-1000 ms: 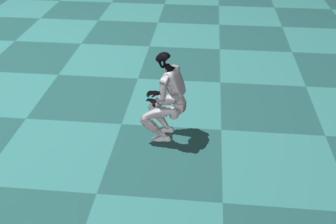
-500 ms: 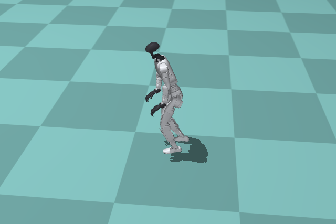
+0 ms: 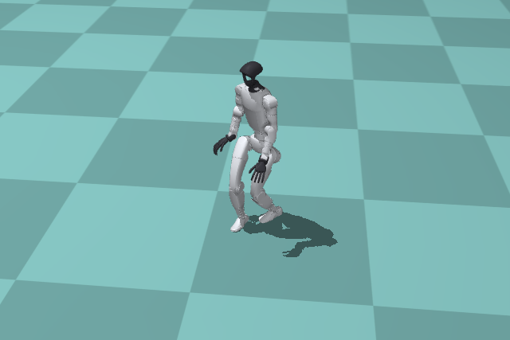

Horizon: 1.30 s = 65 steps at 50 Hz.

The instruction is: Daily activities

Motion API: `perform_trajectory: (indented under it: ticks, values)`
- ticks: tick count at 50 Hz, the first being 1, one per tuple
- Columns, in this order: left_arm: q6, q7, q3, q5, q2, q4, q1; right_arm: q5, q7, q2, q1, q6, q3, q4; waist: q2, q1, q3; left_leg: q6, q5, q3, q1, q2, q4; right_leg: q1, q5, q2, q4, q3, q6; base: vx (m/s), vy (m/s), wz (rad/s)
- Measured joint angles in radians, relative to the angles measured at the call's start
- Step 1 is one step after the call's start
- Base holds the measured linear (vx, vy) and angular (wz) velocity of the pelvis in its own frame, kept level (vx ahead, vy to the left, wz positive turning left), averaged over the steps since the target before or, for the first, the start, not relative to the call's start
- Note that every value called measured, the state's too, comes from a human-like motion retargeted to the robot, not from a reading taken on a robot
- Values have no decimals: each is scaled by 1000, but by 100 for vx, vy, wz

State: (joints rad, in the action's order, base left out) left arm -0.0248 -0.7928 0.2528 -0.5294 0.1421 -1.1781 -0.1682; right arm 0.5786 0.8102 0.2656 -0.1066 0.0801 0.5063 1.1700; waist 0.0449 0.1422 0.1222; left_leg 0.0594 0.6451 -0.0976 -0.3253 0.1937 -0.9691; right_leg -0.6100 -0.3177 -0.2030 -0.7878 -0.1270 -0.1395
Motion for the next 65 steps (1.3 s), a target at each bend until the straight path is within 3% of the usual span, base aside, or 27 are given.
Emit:
perform_trajectory:
  ticks: [5,10,15,20,26,34,40,45,47,52,65]
  values:
    - [-25,24,-2,64,-25,29,8,-23,-32,16,20,-24,3,30,63,-16,-6,52,-10,71,-36,-100,-241,51,-84,2,-52,74,62,32,6,106]
    - [-18,52,19,108,-48,13,3,-29,-57,34,-11,-17,5,36,86,-19,-15,-9,62,186,-79,-283,-293,147,-143,68,-4,150,80,28,1,113]
    - [-8,58,38,135,-68,-20,24,-58,-55,52,-53,3,-13,14,66,-22,-51,-50,122,258,-70,-356,-52,238,-169,159,71,193,69,23,2,93]
    - [7,78,64,130,-78,-36,62,-104,-48,67,-97,29,-38,-25,26,-2,-91,-53,65,296,-3,-316,209,309,-188,248,116,226,52,17,9,87]
    - [5,110,104,108,-76,-32,87,-139,-62,69,-106,39,-45,-52,-3,7,-114,-61,78,304,47,-257,283,338,-226,323,61,255,42,12,17,82]
    - [0,158,143,57,-31,-6,49,-159,-120,54,-44,24,-59,-17,-81,6,-120,-97,17,226,152,-82,478,333,-183,468,-78,261,33,13,21,114]
    - [-10,166,142,37,-4,-2,48,-155,-130,33,41,9,-74,30,-128,4,-120,-108,-40,88,208,27,580,287,-222,437,-116,151,7,13,14,156]
    - [-18,171,121,37,21,-7,71,-158,-118,21,102,-2,-90,43,-144,-9,-128,-104,-80,-33,234,64,647,259,-209,384,-61,95,-10,14,7,151]
    - [-20,182,104,42,39,-6,82,-162,-116,18,113,-6,-97,36,-119,-17,-151,-89,-116,-84,248,27,728,256,-171,329,30,91,-9,15,1,135]
    - [-20,192,73,55,56,-21,120,-167,-107,20,139,-12,-120,14,-141,-41,-161,-78,-122,-166,238,53,717,239,-158,310,73,59,-26,10,-2,129]
    - [-27,251,15,110,88,0,191,-170,-100,57,123,-21,-170,-50,-123,-95,-217,-31,-135,-268,231,-7,777,285,-153,308,182,198,9,7,-11,77]
